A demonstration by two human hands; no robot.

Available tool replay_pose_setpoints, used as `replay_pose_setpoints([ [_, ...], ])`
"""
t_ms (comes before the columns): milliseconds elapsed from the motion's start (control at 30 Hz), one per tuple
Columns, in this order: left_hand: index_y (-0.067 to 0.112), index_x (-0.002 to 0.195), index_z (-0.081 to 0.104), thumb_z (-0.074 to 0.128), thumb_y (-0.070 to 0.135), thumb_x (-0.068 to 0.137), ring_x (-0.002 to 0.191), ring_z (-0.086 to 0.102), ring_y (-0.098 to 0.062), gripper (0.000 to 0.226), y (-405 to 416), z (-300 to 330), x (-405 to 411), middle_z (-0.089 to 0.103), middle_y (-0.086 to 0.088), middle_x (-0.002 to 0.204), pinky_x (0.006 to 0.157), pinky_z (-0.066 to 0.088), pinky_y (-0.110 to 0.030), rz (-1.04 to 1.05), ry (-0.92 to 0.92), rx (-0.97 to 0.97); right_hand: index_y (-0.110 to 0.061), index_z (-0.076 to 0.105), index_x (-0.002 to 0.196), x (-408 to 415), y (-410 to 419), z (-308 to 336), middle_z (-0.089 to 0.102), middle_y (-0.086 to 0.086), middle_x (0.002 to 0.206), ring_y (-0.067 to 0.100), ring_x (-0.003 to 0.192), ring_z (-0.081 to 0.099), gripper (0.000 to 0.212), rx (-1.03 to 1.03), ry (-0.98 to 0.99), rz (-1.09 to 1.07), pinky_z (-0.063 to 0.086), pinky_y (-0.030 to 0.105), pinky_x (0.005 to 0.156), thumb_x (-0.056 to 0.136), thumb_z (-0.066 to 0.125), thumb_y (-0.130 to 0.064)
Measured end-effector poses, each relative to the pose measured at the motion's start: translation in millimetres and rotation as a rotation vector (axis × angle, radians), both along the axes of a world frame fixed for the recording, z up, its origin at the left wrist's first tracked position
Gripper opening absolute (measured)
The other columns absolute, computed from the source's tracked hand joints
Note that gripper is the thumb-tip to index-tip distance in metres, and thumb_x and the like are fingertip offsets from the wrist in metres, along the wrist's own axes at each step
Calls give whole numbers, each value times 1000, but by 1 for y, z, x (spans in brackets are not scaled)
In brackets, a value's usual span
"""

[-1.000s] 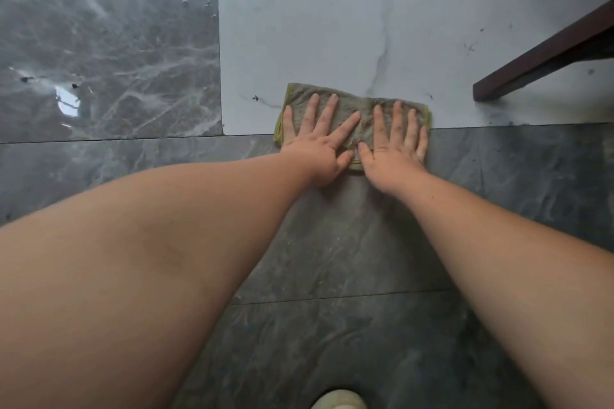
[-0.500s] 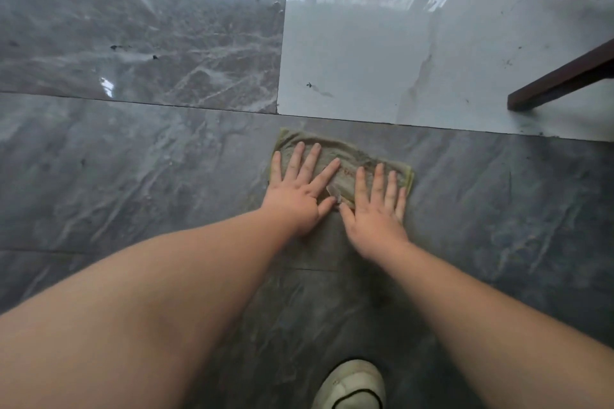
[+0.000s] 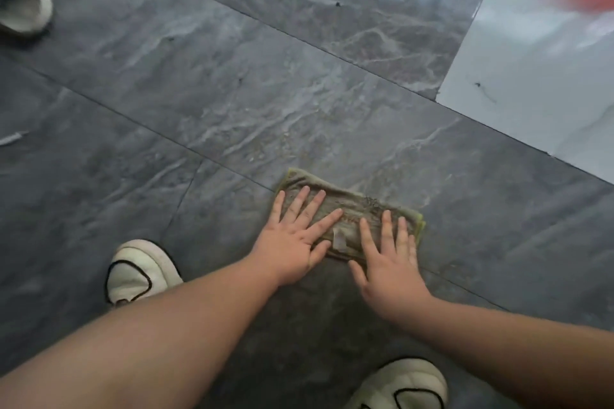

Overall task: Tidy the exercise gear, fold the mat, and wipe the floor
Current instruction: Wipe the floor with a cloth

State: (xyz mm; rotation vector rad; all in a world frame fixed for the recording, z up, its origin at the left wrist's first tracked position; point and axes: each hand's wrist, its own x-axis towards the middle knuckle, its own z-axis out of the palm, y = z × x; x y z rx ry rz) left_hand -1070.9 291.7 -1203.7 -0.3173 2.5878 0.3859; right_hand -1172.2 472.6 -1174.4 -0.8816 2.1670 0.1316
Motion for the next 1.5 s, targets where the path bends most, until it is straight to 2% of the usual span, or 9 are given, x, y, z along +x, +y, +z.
replay_pose_setpoints([
  [67, 48, 151, -5, 17, 57, 97, 150, -14, -24, 59, -4, -3, 6, -9, 3, 163, 118, -4, -59, 29, 19, -9, -26, 0, 158, 15, -17, -5, -16, 18, 164, 42, 148, -20, 79, -30, 55, -93, -10, 55, 119, 87, 7, -61],
  [167, 50, 150, -9, 10, 56, 97, 148, -20, -21, 57, -10, -6, 0, -14, 6, 163, 117, -11, -57, 66, 43, -2, -32, 6, 158, 26, -34, -13, -16, 9, 165, 32, 150, -21, 68, -90, 87, -268, -13, 50, 121, 94, 13, -53],
  [233, 51, 148, -13, 11, 56, 97, 148, -22, -20, 56, -20, -8, -10, -20, 7, 161, 117, -11, -57, 82, 57, -14, -36, 6, 157, 19, -34, -19, -13, 5, 166, 28, 151, -18, 64, -130, 126, -261, -12, 47, 122, 96, 17, -51],
  [333, 51, 147, -18, 15, 58, 98, 148, -23, -22, 59, -41, -12, -34, -23, 6, 161, 117, -11, -58, 88, 66, -49, -33, 15, 157, -2, -43, -28, 2, 7, 167, 32, 153, -5, 63, -188, 216, -198, -3, 49, 123, 96, 23, -49],
  [467, 50, 147, -19, 18, 62, 96, 148, -23, -23, 64, -83, -15, -80, -22, 4, 162, 116, -14, -58, 47, 80, -94, -35, 3, 157, -44, -95, -41, -11, 5, 166, 31, 152, -15, 66, -170, 267, -267, -11, 48, 122, 99, 27, -53],
  [667, 52, 148, -15, 19, 65, 95, 149, -22, -22, 64, -148, -20, -167, -20, 5, 163, 116, -15, -58, -32, 113, -111, -37, -3, 157, -129, -146, -49, -13, 2, 166, 27, 151, -18, 67, -192, 313, -171, -13, 48, 121, 98, 25, -54],
  [933, 51, 149, -14, 19, 62, 96, 147, -26, -25, 63, -192, -22, -274, -26, 4, 161, 114, -15, -61, -15, 82, -97, -38, -5, 156, -224, -210, -56, -17, 0, 166, 25, 150, -21, 69, -194, 342, -259, -16, 48, 120, 97, 27, -54],
  [1267, 50, 148, -18, 18, 62, 97, 145, -31, -27, 64, -208, -20, -300, -31, 2, 159, 111, -19, -63, -95, 21, -91, -36, -5, 157, -244, -223, -48, -21, 1, 165, 26, 149, -25, 69, -166, 302, -257, -18, 49, 119, 98, 28, -53],
  [1500, 48, 149, -16, 22, 60, 97, 145, -30, -29, 65, -210, -16, -301, -31, 0, 159, 112, -17, -64, -117, -11, -77, -36, -14, 155, -251, -232, -40, -28, 1, 162, 27, 147, -29, 69, -22, 209, -270, -19, 50, 118, 99, 22, -56],
])
